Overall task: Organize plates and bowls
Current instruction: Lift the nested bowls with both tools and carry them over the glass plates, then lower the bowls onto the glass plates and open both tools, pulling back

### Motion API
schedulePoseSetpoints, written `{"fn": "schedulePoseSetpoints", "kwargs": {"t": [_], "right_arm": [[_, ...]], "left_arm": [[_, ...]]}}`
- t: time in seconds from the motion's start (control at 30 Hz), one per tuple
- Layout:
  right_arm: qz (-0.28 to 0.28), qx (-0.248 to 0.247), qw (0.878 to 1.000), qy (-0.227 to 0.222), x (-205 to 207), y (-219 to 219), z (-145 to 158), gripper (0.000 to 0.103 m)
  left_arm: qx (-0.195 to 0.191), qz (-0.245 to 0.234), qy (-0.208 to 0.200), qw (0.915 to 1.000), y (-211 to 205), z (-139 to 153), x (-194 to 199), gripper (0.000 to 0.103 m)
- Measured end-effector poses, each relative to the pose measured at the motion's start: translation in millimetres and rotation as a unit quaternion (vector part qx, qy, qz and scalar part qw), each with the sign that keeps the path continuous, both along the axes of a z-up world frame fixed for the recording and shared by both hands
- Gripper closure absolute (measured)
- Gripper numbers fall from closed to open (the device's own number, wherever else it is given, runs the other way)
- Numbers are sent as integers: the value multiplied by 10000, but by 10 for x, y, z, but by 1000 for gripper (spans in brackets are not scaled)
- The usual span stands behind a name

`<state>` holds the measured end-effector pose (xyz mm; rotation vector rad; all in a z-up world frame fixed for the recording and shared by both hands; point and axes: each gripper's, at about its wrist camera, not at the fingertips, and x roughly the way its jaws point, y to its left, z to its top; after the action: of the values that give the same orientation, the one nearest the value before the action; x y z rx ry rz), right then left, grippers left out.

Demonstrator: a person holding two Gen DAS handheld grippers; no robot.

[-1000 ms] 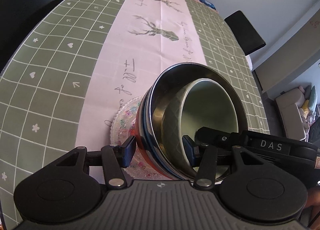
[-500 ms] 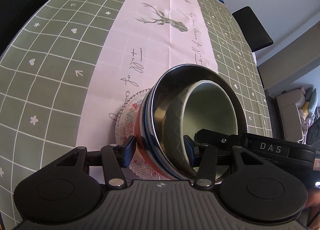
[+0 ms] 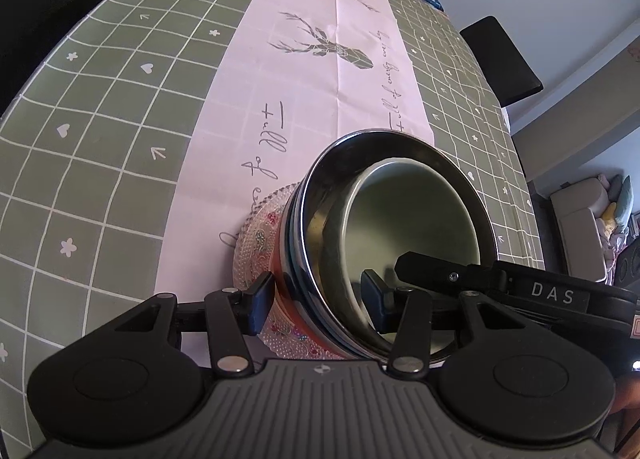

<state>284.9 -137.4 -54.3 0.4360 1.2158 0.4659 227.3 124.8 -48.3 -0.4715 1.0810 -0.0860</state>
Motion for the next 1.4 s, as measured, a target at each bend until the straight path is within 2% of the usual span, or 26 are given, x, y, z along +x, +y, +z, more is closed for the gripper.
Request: {"fn": "schedulePoseSetpoints", "kwargs": {"t": [0.07, 0.13, 0.27, 0.33, 0.43, 0.5, 0.57, 0.8, 0.9, 1.0, 1.17, 1.3, 1.4], "right_arm": [[18, 2, 10000, -30, -6, 5, 1, 53], [29, 19, 9999, -95, -14, 11, 16, 44], [44, -101, 9997, -220, -18, 26, 55, 41], [10, -119, 9997, -236, -8, 12, 53, 35], [-57, -101, 9997, -198, 8, -17, 33, 32], [-76, -86, 9998, -179, 14, -24, 29, 32], [-89, -21, 9998, -171, 14, -30, 39, 32], [-181, 126, 9991, -364, -17, -71, 176, 21], [-259, 149, 9978, -590, -55, -99, 274, 15], [-354, 121, 9950, -927, -102, -130, 393, 12], [-448, -158, 9829, -1779, -257, -193, 659, 11], [-462, -580, 9566, -2819, -521, -276, 881, 5], [-432, -759, 9302, -3564, -736, -368, 981, 3]], "left_arm": [[18, 5, -77, 10000, 5, 22, -13, 49], [3, 15, -184, 9998, 17, 44, -30, 46], [100, 55, -355, 9993, 22, 77, -41, 44], [121, 84, -407, 9991, 27, 85, -40, 42], [134, 125, -510, 9985, 31, 100, -46, 33], [136, 152, -610, 9979, 33, 114, -55, 23], [132, 194, -701, 9973, 41, 134, -65, 22], [26, 390, -1039, 9938, 92, 225, -119, 20], [236, 483, -1394, 9888, 66, 324, -182, 20], [653, 512, -2011, 9760, -9, 484, -296, 19], [1367, 533, -3067, 9404, -222, 728, -551, 19], [1792, 571, -3644, 9121, -399, 851, -746, 19], [2055, 691, -4017, 8897, -527, 911, -889, 19]]}}
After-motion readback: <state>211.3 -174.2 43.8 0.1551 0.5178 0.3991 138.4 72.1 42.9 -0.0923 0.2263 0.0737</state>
